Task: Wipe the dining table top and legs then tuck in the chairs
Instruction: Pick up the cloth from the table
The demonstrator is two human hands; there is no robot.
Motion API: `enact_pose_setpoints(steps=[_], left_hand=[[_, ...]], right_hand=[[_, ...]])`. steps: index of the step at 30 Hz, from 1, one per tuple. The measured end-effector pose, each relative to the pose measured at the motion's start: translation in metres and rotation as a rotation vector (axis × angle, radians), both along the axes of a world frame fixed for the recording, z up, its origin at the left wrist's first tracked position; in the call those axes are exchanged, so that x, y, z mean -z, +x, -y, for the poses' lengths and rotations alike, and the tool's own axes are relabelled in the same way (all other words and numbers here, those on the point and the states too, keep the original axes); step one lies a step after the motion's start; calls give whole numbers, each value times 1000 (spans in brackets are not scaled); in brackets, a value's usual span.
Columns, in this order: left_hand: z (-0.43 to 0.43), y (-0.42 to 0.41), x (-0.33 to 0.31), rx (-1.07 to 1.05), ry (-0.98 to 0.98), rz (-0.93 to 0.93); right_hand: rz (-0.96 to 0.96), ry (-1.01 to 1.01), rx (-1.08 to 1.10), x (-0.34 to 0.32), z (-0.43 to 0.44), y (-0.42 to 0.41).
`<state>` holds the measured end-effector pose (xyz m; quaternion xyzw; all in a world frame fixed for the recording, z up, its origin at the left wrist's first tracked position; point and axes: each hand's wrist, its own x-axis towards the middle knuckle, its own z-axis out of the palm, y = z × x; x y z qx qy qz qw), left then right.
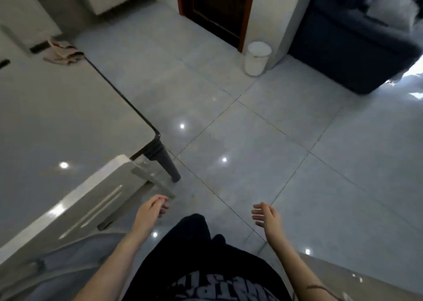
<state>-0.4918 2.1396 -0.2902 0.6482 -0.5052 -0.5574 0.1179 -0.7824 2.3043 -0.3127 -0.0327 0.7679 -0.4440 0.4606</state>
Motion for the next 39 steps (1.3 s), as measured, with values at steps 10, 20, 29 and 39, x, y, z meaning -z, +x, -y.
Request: enact_pose_setpoints(steps=[10, 20, 29, 39], left_hand=[[118, -101, -8, 72, -97, -139], [307, -256, -46, 187, -142, -325], [416, -342, -24, 21, -115, -274], [467, -349, -17, -594, -49, -120]], right_hand=[[-57, -240, -119, -38, 148, -93], [-136, -215, -41, -58, 288, -217], [-132, -188, -143, -38, 423, -331], [-28, -178, -663, -35, 664, -390]])
